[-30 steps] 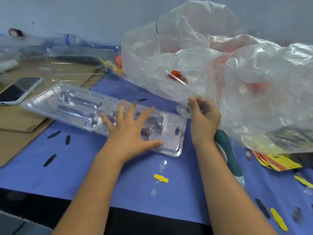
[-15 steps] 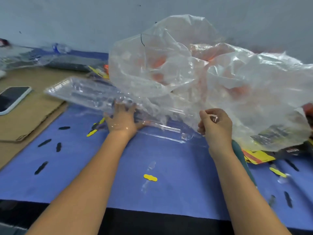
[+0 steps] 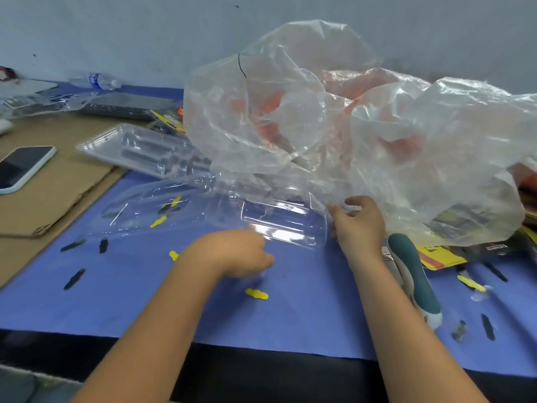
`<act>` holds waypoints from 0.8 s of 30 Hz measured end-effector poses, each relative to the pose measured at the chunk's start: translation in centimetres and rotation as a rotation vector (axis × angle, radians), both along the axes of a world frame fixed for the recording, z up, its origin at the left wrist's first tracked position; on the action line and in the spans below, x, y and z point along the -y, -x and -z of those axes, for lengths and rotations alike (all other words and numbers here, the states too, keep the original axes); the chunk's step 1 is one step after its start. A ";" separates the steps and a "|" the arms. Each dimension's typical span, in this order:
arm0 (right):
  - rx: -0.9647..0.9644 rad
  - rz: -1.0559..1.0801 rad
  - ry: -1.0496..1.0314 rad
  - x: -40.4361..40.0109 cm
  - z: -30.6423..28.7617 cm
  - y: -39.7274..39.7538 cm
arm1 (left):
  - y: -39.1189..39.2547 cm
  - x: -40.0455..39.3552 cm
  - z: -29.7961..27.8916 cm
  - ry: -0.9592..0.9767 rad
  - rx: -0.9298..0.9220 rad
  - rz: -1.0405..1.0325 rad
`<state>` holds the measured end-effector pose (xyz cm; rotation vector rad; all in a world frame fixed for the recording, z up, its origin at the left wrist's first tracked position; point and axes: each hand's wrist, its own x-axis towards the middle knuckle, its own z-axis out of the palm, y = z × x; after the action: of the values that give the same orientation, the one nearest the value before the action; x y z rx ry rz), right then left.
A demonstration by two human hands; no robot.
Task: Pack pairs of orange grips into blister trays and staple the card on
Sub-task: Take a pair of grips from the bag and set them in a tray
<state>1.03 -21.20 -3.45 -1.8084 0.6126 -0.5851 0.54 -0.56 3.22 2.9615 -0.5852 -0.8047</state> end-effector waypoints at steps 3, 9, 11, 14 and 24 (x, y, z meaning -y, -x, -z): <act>-0.021 -0.007 0.002 -0.2 -0.2 0.2 | 0.8 -0.7 -3.7 0.230 -0.160 -0.113; -0.131 -0.045 0.139 -0.4 -1.1 1.1 | -1.9 0.3 -2.2 0.870 0.272 -0.171; -0.176 -0.072 0.266 -0.6 -1.7 1.6 | -3.7 1.5 0.2 0.580 0.503 -0.060; -0.223 -0.019 0.596 -1.3 -3.0 2.0 | -5.8 2.5 3.1 0.388 0.412 -0.087; -0.244 -0.253 0.842 -5.2 -7.9 -4.3 | -7.4 4.6 5.4 0.437 0.680 -0.216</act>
<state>5.33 -16.03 4.48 -2.7297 0.2887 -0.4815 7.91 -5.15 -2.21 2.7467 -0.3667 0.3358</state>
